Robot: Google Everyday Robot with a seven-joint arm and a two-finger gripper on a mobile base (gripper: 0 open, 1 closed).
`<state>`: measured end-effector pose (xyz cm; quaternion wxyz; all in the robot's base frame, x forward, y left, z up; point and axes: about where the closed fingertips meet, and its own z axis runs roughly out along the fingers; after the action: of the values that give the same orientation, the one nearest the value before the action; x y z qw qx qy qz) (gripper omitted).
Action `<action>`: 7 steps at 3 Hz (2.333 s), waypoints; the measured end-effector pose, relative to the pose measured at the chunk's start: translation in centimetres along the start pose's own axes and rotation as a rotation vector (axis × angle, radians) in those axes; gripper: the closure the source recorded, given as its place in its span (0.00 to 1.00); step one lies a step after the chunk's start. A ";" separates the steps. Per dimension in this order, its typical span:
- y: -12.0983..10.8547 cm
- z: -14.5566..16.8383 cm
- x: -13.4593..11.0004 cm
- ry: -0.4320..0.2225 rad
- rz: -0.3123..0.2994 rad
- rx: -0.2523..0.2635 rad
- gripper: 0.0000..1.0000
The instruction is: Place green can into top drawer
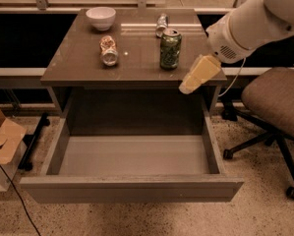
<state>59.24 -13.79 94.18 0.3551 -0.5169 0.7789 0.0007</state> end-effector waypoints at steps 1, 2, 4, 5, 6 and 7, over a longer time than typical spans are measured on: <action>-0.9 2.0 -1.1 -0.042 0.033 -0.017 0.00; -1.4 2.8 -1.7 -0.067 0.055 -0.026 0.00; -3.2 5.6 -3.8 -0.130 0.066 -0.077 0.00; -4.3 7.0 -4.5 -0.116 0.048 -0.087 0.00; -5.1 8.6 -5.4 -0.107 0.039 -0.100 0.00; -7.0 11.5 -5.1 -0.084 0.076 -0.112 0.00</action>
Offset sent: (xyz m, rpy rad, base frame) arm 0.0427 0.0202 -0.0088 0.1333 0.0152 -0.0106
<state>72.34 -8.76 90.96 0.3578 -0.5056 0.7811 0.0793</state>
